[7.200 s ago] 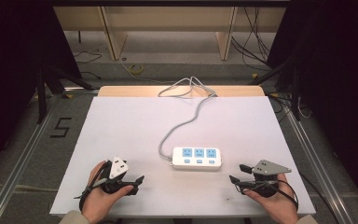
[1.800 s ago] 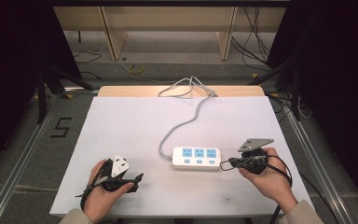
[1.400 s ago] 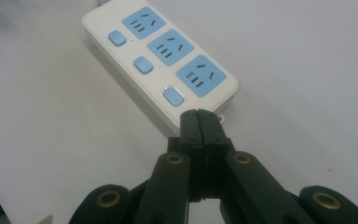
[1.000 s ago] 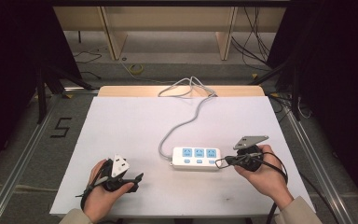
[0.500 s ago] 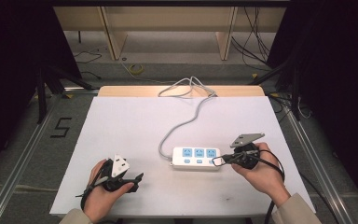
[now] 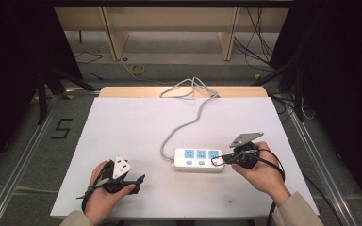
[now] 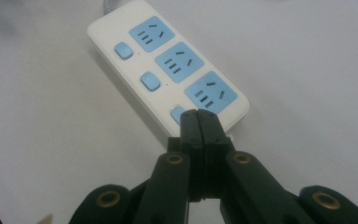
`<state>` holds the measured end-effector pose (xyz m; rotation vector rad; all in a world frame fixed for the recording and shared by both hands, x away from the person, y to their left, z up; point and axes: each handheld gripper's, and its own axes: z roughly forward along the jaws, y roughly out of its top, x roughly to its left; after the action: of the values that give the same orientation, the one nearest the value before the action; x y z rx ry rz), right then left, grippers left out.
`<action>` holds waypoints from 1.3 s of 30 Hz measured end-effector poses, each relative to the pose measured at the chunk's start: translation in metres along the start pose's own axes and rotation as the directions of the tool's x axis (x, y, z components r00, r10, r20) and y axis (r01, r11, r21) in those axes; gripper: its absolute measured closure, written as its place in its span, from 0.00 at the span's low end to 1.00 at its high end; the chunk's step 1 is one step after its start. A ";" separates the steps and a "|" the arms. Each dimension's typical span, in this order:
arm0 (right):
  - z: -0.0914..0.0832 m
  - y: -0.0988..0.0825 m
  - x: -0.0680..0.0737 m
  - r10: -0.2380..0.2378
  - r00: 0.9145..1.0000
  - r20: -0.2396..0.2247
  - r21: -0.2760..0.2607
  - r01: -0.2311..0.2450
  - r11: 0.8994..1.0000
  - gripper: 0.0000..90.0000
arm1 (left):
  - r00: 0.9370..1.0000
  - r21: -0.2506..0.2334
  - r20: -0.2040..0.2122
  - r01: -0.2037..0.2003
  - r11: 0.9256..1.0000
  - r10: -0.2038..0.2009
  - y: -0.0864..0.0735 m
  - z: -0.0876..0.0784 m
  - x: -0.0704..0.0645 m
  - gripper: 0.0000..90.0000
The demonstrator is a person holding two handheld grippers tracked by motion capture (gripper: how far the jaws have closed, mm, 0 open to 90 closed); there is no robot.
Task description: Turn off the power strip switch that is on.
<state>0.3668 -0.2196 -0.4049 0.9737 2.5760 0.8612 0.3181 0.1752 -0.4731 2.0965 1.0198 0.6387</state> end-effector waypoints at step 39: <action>0.019 0.014 0.000 -0.012 1.000 -0.028 0.053 0.014 0.999 1.00 | 1.000 0.003 0.001 -0.005 1.000 0.005 0.000 0.000 0.000 0.21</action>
<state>0.3823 -0.2028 -0.4111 0.9654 2.6379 0.8122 0.3181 0.1753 -0.4728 2.1024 1.0158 0.6394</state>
